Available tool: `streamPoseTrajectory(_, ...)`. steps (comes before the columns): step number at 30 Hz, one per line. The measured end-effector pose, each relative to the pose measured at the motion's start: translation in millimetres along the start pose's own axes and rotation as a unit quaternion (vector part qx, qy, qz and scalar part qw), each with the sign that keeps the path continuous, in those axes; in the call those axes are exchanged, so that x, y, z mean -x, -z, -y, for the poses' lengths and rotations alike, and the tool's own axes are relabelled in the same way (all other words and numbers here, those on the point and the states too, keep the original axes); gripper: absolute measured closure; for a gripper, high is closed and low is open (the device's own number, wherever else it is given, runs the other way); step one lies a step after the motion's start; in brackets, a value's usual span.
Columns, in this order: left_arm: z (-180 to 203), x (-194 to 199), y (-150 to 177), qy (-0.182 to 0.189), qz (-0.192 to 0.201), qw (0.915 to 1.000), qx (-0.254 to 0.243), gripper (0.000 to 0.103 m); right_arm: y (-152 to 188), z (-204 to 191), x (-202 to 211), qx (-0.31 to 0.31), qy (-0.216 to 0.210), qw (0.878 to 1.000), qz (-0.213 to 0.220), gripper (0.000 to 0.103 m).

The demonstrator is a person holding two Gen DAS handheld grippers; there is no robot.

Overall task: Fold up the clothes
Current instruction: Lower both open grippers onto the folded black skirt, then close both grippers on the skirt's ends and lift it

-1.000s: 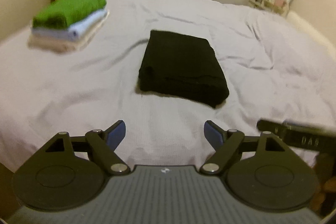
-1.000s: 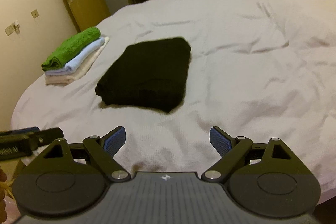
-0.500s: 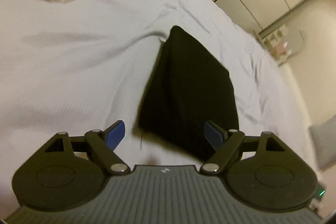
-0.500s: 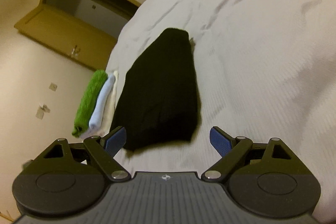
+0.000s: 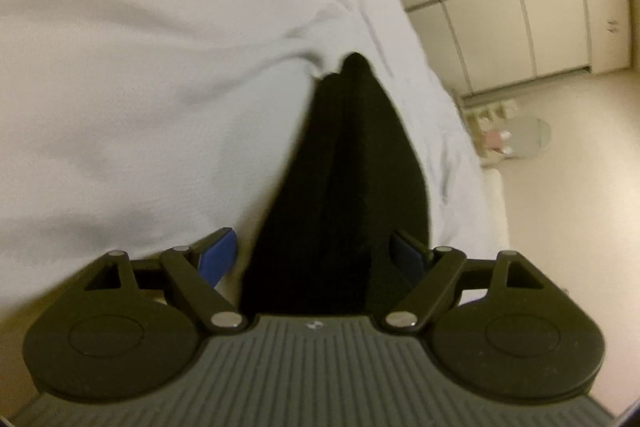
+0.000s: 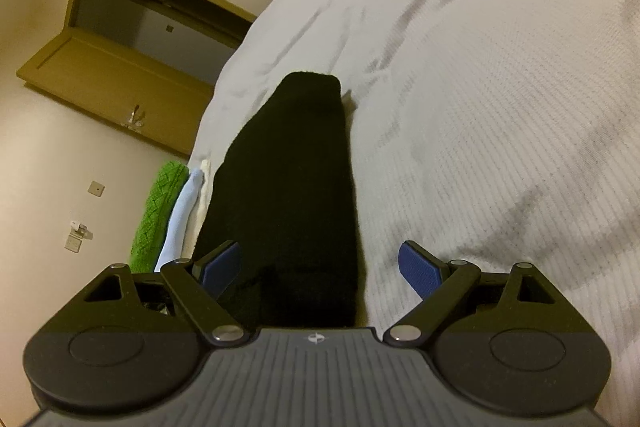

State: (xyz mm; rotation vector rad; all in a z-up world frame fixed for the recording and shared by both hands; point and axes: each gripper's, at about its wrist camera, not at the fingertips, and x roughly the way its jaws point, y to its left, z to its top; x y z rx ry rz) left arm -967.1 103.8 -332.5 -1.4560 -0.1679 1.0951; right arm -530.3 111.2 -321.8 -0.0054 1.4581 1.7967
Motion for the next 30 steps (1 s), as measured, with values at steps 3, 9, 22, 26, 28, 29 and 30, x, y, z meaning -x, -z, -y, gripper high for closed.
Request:
streamPoseTrajectory(3, 5, -7, 0, 0.008, -0.009, 0.9999, 0.003, 0.024, -4, 4, -1, -0.015, -0.008, 1.0, 0.001, 0.016)
streamPoseTrajectory(9, -8, 0, 16, 0.025, -0.013, 0.9996, 0.007, 0.04, -12, 5, -2, -0.023, -0.02, 1.0, -0.004, 0.019)
streamPoseTrajectory(22, -5, -41, -15, 0.026, -0.051, 0.9984, -0.005, 0.044, -36, 7, -62, -0.032, -0.029, 0.998, -0.049, 0.036)
streamPoseTrajectory(26, 2, -54, -24, 0.024, -0.069, 0.9972, -0.019, 0.055, -38, 9, -72, -0.023, -0.037, 0.997, -0.059, 0.051)
streamPoseTrajectory(28, 7, -60, -27, 0.017, -0.079, 0.9964, -0.026, 0.059, -36, 13, -70, -0.03, -0.044, 0.997, -0.063, 0.055)
streamPoseTrajectory(29, 10, -62, -29, 0.013, -0.085, 0.9959, -0.027, 0.061, -36, 12, -70, -0.033, -0.044, 0.996, -0.065, 0.057)
streamPoseTrajectory(30, 14, -63, -31, 0.008, -0.089, 0.9956, -0.029, 0.063, -38, 10, -71, -0.034, -0.042, 0.996, -0.066, 0.058)
